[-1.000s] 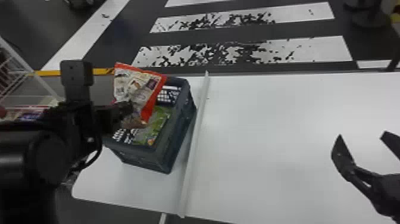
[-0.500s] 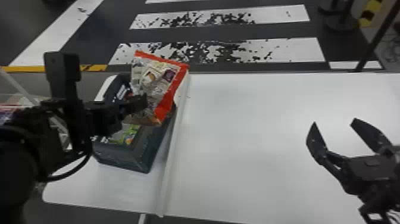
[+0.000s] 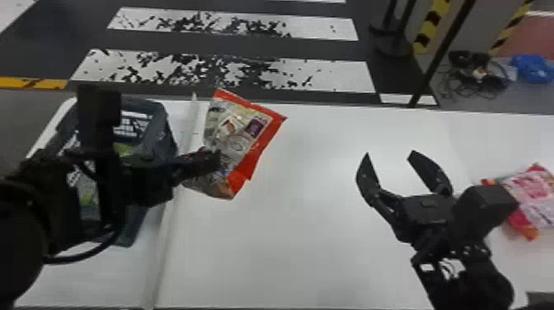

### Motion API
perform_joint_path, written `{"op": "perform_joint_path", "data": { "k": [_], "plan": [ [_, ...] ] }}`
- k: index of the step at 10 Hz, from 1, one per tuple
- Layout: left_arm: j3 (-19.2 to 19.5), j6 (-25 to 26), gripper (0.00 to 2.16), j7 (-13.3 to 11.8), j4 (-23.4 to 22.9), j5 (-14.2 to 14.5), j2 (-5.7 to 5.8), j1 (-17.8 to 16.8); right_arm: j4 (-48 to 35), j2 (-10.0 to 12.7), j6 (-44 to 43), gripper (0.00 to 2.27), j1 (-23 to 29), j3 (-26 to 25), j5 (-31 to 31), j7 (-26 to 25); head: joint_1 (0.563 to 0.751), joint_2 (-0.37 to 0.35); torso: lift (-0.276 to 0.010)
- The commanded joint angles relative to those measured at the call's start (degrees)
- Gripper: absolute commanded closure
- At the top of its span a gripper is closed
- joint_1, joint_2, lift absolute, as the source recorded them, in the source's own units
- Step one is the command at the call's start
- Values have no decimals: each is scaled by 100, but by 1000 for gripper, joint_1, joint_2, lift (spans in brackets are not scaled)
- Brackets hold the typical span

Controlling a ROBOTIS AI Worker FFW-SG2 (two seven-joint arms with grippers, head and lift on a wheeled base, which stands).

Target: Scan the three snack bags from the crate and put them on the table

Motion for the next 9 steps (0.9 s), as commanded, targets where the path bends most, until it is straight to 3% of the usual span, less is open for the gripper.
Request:
{"op": "perform_joint_path", "data": {
  "k": [1, 3, 5, 6, 7, 9],
  "plan": [
    [-494, -764, 2057, -91, 226, -184, -77, 261, 12, 47, -4, 124, -54, -68, -47, 7, 695, -106, -94],
    [-1347, -1468, 2057, -152, 639, -658, -77, 437, 12, 82, -39, 124, -89, -164, -82, 16, 695, -170, -94],
    [-2041, -2118, 2057, 164, 1272, -1071, -77, 525, -15, 90, -74, 124, -89, -252, -126, 51, 695, -252, -94],
    [-2445, -2557, 2054, 182, 1782, -1221, -86, 525, -24, 90, -109, 124, -89, -296, -161, 60, 695, -284, -94],
    [-2806, -2751, 2054, 155, 2230, -1520, -165, 472, -32, 90, -127, 124, -89, -305, -170, 60, 695, -301, -94],
    [-3316, -2997, 2051, 103, 2766, -1722, -235, 340, -85, 99, -127, 124, -89, -323, -223, 69, 695, -350, -94]
  ]
}}
